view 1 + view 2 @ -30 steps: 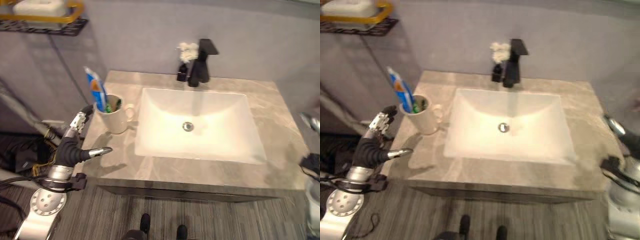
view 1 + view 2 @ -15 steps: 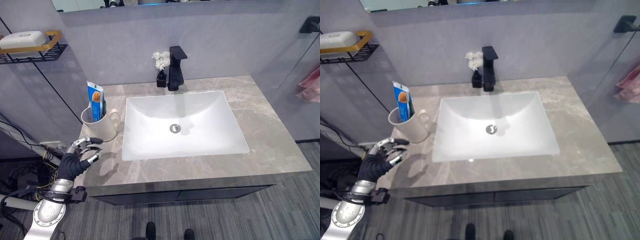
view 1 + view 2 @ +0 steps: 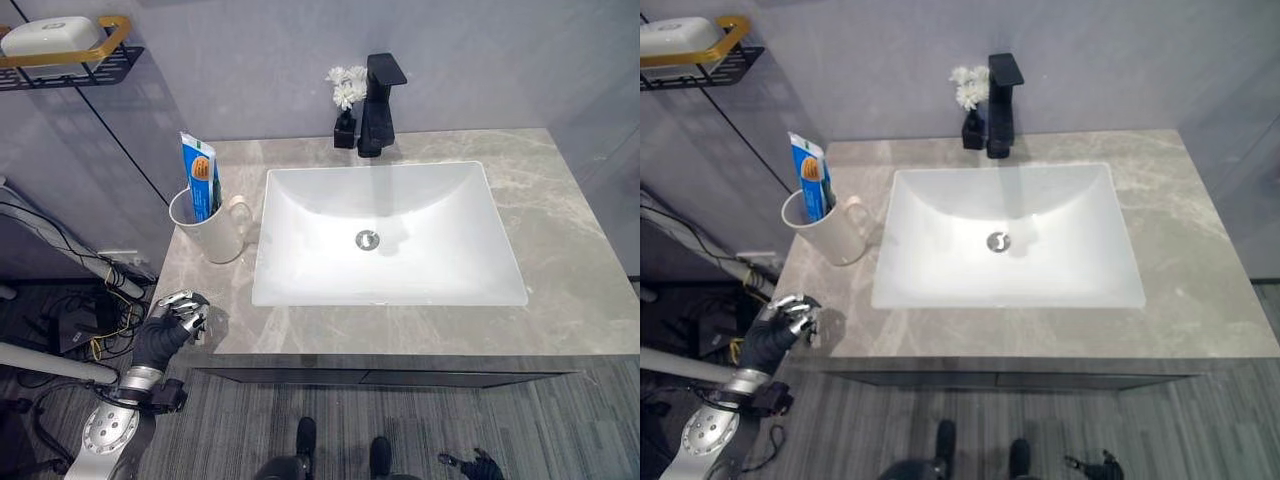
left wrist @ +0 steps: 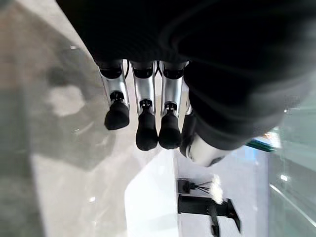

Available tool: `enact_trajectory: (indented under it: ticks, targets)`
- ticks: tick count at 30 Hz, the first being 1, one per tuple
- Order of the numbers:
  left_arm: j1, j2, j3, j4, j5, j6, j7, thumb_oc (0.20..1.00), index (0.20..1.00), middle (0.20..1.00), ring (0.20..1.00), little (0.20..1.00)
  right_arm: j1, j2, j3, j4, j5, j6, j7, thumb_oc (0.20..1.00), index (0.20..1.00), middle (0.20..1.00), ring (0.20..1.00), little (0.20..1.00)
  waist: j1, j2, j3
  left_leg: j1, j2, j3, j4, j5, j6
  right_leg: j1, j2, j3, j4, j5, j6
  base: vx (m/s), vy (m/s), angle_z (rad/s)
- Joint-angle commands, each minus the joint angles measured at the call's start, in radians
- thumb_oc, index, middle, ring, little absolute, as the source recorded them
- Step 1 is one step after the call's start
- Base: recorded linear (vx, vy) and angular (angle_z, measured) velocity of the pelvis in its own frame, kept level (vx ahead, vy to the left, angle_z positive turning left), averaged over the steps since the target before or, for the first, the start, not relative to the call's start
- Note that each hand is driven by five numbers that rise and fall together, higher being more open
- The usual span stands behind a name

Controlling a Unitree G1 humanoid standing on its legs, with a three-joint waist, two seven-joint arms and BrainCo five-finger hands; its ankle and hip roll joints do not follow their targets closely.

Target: Put brush and paste in cup on sink, flatten towel.

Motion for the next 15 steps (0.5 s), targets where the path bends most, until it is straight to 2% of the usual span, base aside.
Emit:
enact_trajectory:
  ticks: [1,10,15]
  targets:
    - [-0.074,0.036,0.040,-0.027,-0.021,-0.024,-0.003,0.200,0.200,0.200,0.200,0.200,-0.029,-0.009,0.043,-0.017,-0.054,0.003,0.009,1.000,1.000,1.000,1.000,1.000,-0.003,-0.031,0.012,0.020,0.025,0.032,0.003,-0.007,-0.033,-0.076,-0.060,0.001,-0.002,0.151,0.069,0.00,0.000,0.00]
    - [-0.198,0.022,0.057,0.038,0.059,-0.036,0.060,0.200,0.200,0.200,0.200,0.200,-0.029,-0.012,0.049,-0.014,-0.061,0.006,0.012,1.000,1.000,1.000,1.000,1.000,-0.010,-0.031,0.028,-0.013,0.028,0.031,0.003,-0.005,-0.037,-0.106,-0.063,-0.003,-0.002,0.148,0.067,0.00,-0.001,-0.01]
    - [-0.236,0.017,0.043,0.059,0.060,-0.036,0.067,0.200,0.200,0.200,0.200,0.200,-0.032,-0.013,0.047,-0.012,-0.050,0.009,0.012,1.000,1.000,1.000,1.000,1.000,-0.016,-0.034,0.036,-0.026,0.028,0.033,0.003,-0.004,-0.038,-0.121,-0.062,-0.001,-0.002,0.151,0.067,0.00,0.000,0.00]
